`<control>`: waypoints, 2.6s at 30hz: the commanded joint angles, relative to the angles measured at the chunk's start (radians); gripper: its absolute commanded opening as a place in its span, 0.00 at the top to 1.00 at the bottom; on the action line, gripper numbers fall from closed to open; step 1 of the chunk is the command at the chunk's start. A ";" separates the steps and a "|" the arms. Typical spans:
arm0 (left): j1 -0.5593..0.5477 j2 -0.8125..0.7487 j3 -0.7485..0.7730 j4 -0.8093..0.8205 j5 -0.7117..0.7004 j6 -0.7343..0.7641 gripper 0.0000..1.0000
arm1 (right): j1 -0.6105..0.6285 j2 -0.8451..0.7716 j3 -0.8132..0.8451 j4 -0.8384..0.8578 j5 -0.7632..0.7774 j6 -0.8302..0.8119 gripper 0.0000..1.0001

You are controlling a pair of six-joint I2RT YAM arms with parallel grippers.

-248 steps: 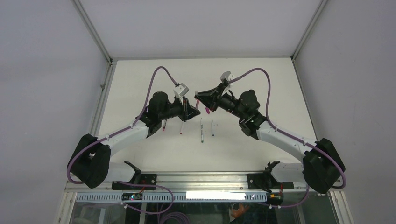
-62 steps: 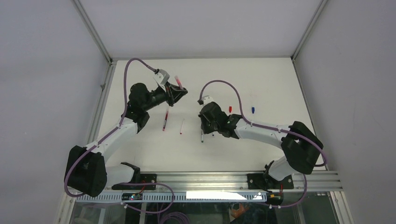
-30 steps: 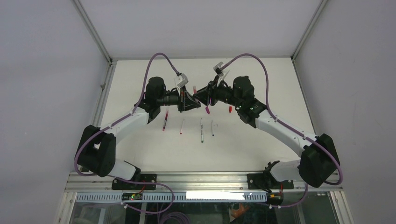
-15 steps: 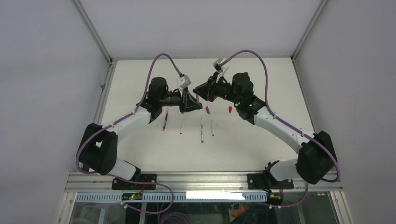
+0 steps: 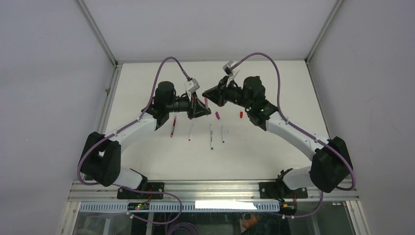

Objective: Insert the pens into the pen caps

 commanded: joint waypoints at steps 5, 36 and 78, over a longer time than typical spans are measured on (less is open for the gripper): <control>-0.011 -0.147 0.001 0.106 -0.118 0.082 1.00 | 0.011 0.013 -0.053 0.024 -0.017 0.046 1.00; -0.008 -0.150 -0.194 -0.227 -0.608 0.063 1.00 | -0.100 -0.281 0.015 -0.100 0.150 -0.017 0.57; 0.299 0.199 0.074 -0.832 -0.772 -0.230 0.84 | -0.100 -0.361 -0.229 -0.202 0.228 0.068 0.56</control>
